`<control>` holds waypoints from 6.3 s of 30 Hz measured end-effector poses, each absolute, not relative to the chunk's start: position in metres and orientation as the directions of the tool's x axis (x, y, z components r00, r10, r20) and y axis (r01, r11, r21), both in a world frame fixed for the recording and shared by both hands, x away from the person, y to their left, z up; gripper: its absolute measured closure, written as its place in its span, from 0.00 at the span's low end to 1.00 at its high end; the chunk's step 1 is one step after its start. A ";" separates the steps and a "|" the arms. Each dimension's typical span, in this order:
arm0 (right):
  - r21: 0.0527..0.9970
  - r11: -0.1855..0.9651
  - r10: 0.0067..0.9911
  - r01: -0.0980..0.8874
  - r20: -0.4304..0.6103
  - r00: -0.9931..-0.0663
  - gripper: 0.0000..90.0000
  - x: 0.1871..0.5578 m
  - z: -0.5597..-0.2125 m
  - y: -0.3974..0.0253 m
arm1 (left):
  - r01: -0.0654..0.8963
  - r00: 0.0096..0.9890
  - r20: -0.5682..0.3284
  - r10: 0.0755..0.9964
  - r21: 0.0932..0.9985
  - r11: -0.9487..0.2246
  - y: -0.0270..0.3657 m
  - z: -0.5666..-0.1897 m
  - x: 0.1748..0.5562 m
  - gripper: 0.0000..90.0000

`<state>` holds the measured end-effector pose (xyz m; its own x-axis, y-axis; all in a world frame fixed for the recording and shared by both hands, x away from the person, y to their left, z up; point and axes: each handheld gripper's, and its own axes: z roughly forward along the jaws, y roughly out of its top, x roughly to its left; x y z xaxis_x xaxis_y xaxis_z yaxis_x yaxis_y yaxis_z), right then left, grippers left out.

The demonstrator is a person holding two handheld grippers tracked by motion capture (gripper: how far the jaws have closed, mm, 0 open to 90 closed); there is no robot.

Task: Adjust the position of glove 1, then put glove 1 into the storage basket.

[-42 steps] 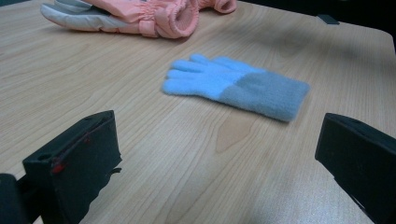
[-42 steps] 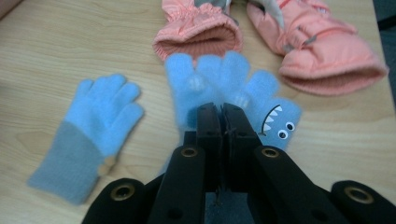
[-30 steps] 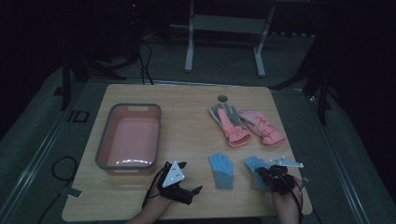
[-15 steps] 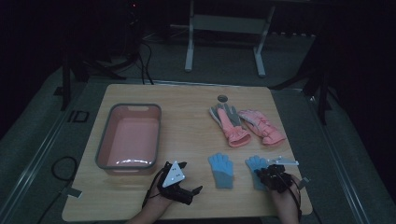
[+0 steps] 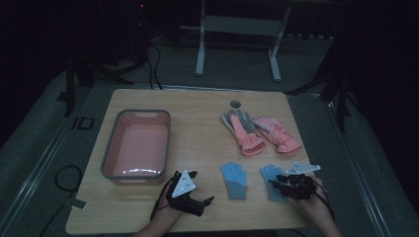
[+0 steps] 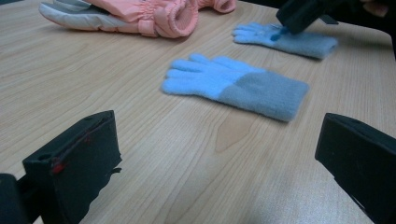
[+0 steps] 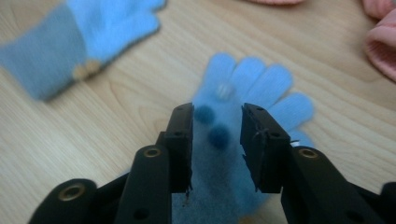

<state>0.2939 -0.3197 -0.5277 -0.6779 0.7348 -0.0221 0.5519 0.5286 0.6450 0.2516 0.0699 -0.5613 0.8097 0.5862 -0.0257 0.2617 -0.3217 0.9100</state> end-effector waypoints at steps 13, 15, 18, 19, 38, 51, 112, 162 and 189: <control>0.666 0.487 0.760 0.565 -0.004 -0.650 0.92 0.289 -0.544 -0.321 | 0.264 0.808 -0.026 0.588 0.909 -0.324 0.070 -0.561 0.251 0.00; 0.665 0.484 0.764 0.570 -0.003 -0.645 0.93 0.289 -0.544 -0.321 | 0.265 0.808 -0.026 0.588 0.909 -0.323 0.070 -0.561 0.252 0.00; 0.660 0.465 0.785 0.590 0.000 -0.619 0.95 0.289 -0.543 -0.319 | 0.265 0.808 -0.027 0.588 0.909 -0.322 0.070 -0.561 0.252 0.00; 0.661 0.454 0.794 0.597 0.004 -0.608 0.96 0.289 -0.542 -0.319 | 0.265 0.808 -0.026 0.589 0.909 -0.323 0.070 -0.561 0.251 0.00; 0.788 0.436 0.746 0.434 -0.047 -0.664 0.96 0.287 -0.449 -0.291 | 0.261 0.811 -0.020 0.585 0.907 -0.330 0.069 -0.561 0.251 0.00; 0.809 0.465 0.671 0.359 -0.058 -0.739 0.96 0.287 -0.430 -0.247 | 0.262 0.811 -0.023 0.584 0.908 -0.328 0.069 -0.561 0.251 0.00; 0.671 0.538 0.620 0.510 0.096 -0.779 0.64 0.305 -0.532 -0.198 | 0.248 0.792 0.028 0.609 0.898 -0.363 0.063 -0.561 0.249 0.00; 0.661 0.462 0.696 0.592 0.144 -0.704 0.34 0.339 -0.548 -0.214 | -0.111 0.952 0.274 0.133 0.719 -0.686 -0.024 -0.560 0.275 0.71; 0.699 0.423 0.607 0.577 0.254 -0.753 0.89 0.345 -0.523 -0.204 | 0.003 0.977 0.139 0.159 0.744 -0.669 -0.003 -0.521 0.297 0.87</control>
